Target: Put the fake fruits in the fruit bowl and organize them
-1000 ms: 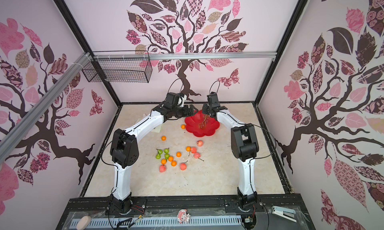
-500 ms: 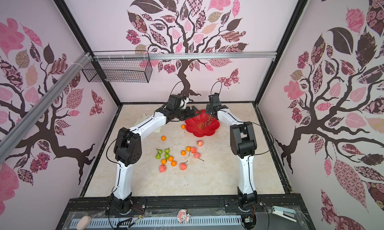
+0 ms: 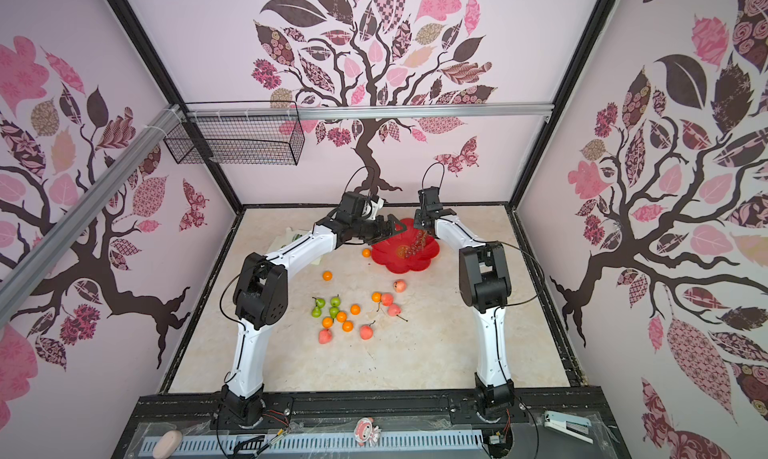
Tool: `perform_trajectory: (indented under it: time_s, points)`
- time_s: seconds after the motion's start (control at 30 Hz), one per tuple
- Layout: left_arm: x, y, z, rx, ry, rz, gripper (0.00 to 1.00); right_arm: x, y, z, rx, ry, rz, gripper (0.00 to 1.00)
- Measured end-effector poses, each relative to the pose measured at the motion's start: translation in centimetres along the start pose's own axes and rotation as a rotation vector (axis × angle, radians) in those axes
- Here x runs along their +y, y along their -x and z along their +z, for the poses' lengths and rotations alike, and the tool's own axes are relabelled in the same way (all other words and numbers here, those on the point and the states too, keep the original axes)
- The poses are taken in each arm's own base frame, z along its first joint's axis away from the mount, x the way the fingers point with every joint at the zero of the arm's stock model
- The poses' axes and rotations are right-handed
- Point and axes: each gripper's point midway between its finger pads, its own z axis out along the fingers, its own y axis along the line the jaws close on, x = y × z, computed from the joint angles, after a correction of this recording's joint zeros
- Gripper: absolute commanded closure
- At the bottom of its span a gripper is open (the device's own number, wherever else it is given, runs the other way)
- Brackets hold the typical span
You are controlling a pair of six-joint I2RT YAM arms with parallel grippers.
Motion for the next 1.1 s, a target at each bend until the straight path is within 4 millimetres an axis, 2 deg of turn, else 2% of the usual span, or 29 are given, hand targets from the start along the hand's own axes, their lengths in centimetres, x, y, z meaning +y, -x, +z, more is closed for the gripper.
perform_trajectory:
  time_s: [0.13,0.23,0.33,0.43,0.57,0.63,0.77,0.93,1.0,1.1]
  points:
    - [0.0,-0.1,-0.2,-0.004,0.009,-0.001,0.05,0.0,0.8,-0.5,-0.007,-0.005,-0.009,0.70]
    - [-0.1,-0.5,-1.4,-0.016,0.032,-0.002,0.05,0.1,1.9,-1.0,-0.030,-0.007,-0.013,0.69]
    - [-0.8,-0.7,-3.5,-0.046,0.066,0.014,0.05,0.0,2.3,-1.5,-0.040,-0.008,-0.013,0.69]
    - [-2.5,-0.9,-6.3,-0.092,0.082,0.055,0.04,-0.3,1.8,-2.6,-0.029,-0.010,-0.010,0.70]
    - [-4.9,-2.5,-10.4,-0.149,0.091,0.118,0.04,-0.4,2.1,-5.4,-0.033,0.000,0.009,0.70]
    - [-5.7,-3.8,-11.9,-0.163,0.098,0.142,0.04,0.1,2.4,-7.6,-0.046,0.017,0.010,0.70]
    - [-6.0,-6.8,-13.8,-0.162,0.122,0.171,0.04,1.9,2.4,-11.7,-0.071,0.065,-0.009,0.71]
    - [-5.7,-11.8,-15.0,-0.129,0.162,0.205,0.03,7.0,0.3,-15.3,-0.048,0.163,-0.083,0.71]
    - [-5.9,-13.6,-15.4,-0.114,0.163,0.216,0.03,8.7,-1.7,-16.2,-0.022,0.195,-0.121,0.71]
    - [-5.3,-15.6,-16.4,-0.110,0.171,0.212,0.04,10.1,-5.8,-17.4,0.051,0.226,-0.183,0.72]
